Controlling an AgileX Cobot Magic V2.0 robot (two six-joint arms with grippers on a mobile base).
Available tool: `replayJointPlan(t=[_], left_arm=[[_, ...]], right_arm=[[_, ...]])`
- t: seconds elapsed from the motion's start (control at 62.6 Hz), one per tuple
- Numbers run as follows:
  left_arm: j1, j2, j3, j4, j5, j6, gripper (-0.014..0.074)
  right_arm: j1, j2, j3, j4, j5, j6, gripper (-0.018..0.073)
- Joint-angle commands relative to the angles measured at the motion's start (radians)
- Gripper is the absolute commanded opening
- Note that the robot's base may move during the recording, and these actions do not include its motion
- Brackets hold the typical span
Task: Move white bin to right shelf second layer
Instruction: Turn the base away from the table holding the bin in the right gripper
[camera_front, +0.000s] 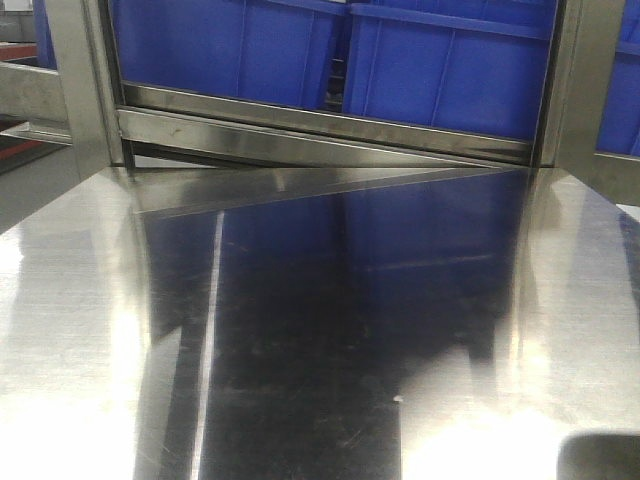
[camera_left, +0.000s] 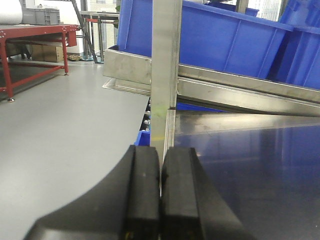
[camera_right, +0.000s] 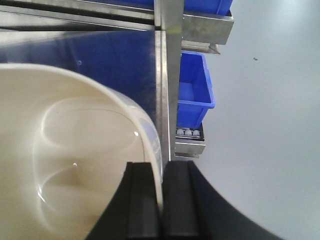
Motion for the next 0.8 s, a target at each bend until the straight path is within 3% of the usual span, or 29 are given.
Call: replayJointPlan(t=[0.0, 0.782], left_arm=[[-0.003, -0.015, 0.027, -0.005, -0.083, -0.005, 0.0085], [-0.003, -0.015, 0.027, -0.005, -0.083, -0.005, 0.0085]], right_arm=[[-0.004, 0.007, -0.029, -0.007, -0.096, 0.005, 0.0047], [-0.004, 0.007, -0.029, -0.007, -0.096, 0.005, 0.0047]])
